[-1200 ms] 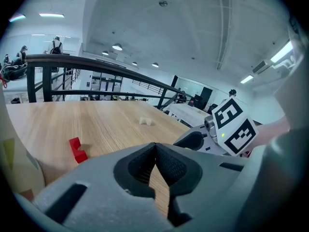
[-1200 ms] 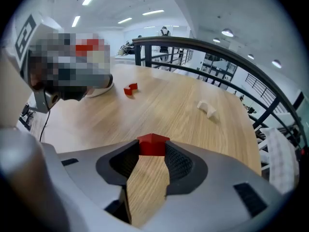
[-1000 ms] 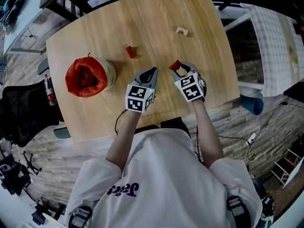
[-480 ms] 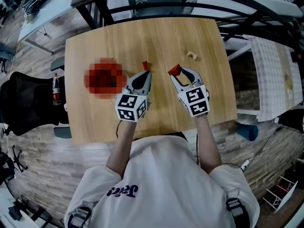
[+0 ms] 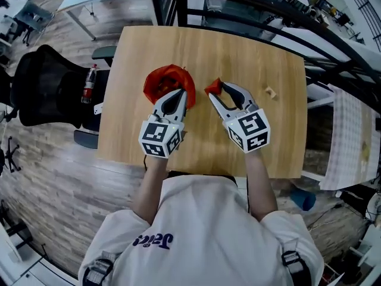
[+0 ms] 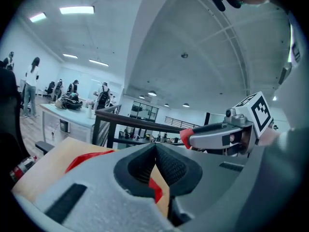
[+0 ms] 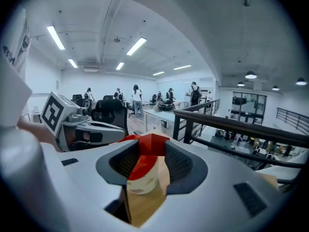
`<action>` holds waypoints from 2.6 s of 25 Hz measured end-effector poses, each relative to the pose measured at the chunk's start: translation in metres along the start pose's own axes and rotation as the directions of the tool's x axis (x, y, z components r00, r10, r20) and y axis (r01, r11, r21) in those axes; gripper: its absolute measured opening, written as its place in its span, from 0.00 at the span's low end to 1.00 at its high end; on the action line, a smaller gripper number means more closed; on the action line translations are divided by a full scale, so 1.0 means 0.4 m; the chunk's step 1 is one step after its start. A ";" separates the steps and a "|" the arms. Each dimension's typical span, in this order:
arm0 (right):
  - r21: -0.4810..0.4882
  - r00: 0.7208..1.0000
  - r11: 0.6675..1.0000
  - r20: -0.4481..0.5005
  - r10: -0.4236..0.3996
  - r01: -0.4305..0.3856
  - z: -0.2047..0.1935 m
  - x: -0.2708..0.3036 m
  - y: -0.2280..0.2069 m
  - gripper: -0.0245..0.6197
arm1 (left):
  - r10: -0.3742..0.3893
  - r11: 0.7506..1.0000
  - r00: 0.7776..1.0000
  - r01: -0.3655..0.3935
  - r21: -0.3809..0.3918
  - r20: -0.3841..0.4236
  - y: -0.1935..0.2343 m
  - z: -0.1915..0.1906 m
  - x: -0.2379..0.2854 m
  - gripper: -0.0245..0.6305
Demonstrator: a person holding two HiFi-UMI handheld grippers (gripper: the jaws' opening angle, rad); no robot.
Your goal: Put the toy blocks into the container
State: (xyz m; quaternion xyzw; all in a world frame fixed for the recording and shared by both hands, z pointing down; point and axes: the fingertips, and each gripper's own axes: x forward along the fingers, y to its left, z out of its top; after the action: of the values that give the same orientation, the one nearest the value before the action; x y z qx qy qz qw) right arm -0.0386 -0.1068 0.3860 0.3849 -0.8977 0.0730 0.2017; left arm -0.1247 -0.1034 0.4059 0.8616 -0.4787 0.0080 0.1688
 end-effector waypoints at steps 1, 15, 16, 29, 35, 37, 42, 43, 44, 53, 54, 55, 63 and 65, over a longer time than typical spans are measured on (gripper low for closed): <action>-0.001 0.999 0.999 -0.001 0.032 -0.032 0.005 0.025 0.024 0.31 | 0.028 1.000 1.000 -0.028 -0.007 0.002 0.027 -0.002 -0.019 0.05; -0.155 0.953 0.954 -0.207 0.222 -0.256 -0.052 0.314 0.228 0.31 | 0.275 0.960 0.961 -0.276 -0.059 -0.024 0.254 -0.069 -0.186 0.05; -0.166 0.947 0.951 -0.237 0.218 -0.261 -0.063 0.329 0.233 0.31 | 0.280 0.958 0.960 -0.281 -0.062 -0.029 0.258 -0.076 -0.189 0.05; -0.268 0.844 0.915 -0.522 0.124 -0.301 -0.198 0.469 0.252 0.33 | 0.290 0.952 0.956 -0.292 -0.092 -0.040 0.327 -0.116 -0.184 0.05; -0.266 0.844 0.922 -0.526 0.107 -0.283 -0.210 0.465 0.253 0.37 | 0.292 0.951 0.956 -0.294 -0.097 -0.039 0.340 -0.126 -0.191 0.05; -0.262 0.856 0.925 -0.505 0.111 -0.275 -0.201 0.450 0.256 0.37 | 0.287 0.953 0.957 -0.289 -0.091 -0.039 0.334 -0.122 -0.195 0.05; -0.218 0.893 0.950 -0.436 0.109 -0.223 -0.159 0.397 0.239 0.37 | 0.258 0.963 0.966 -0.260 -0.073 -0.035 0.312 -0.098 -0.189 0.05; -0.206 0.901 0.956 -0.420 0.107 -0.210 -0.151 0.383 0.231 0.37 | 0.250 0.965 0.968 -0.252 -0.069 -0.035 0.303 -0.093 -0.185 0.05; -0.192 0.909 0.962 -0.403 0.104 -0.195 -0.145 0.366 0.221 0.37 | 0.241 0.968 0.970 -0.243 -0.064 -0.034 0.292 -0.090 -0.179 0.05; -0.077 0.957 0.997 -0.291 0.000 -0.023 -0.151 0.176 0.061 0.37 | 0.085 0.996 0.994 -0.084 0.008 -0.062 0.107 -0.087 -0.059 0.05; -0.069 0.957 0.998 -0.290 -0.014 -0.006 -0.159 0.155 0.037 0.37 | 0.063 0.998 0.996 -0.062 0.015 -0.068 0.081 -0.088 -0.039 0.05; -0.062 0.956 0.998 -0.291 -0.029 0.011 -0.168 0.136 0.013 0.37 | 0.041 0.999 0.996 -0.040 0.023 -0.074 0.054 -0.089 -0.020 0.05; 0.013 0.956 0.997 -0.286 -0.063 0.070 -0.256 0.013 -0.129 0.37 | -0.115 0.991 0.983 0.123 0.055 -0.142 -0.136 -0.140 0.108 0.05; 0.011 0.959 1.000 -0.283 -0.022 0.026 -0.280 -0.003 -0.139 0.37 | -0.139 0.988 0.977 0.148 0.043 -0.159 -0.168 -0.160 0.129 0.05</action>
State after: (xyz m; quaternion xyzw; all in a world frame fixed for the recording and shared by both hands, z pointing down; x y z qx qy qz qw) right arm 0.0364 -0.1124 0.4861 0.3826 -0.8545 0.1312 0.3260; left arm -0.0316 -0.0941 0.4563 0.8949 -0.4003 0.0759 0.1819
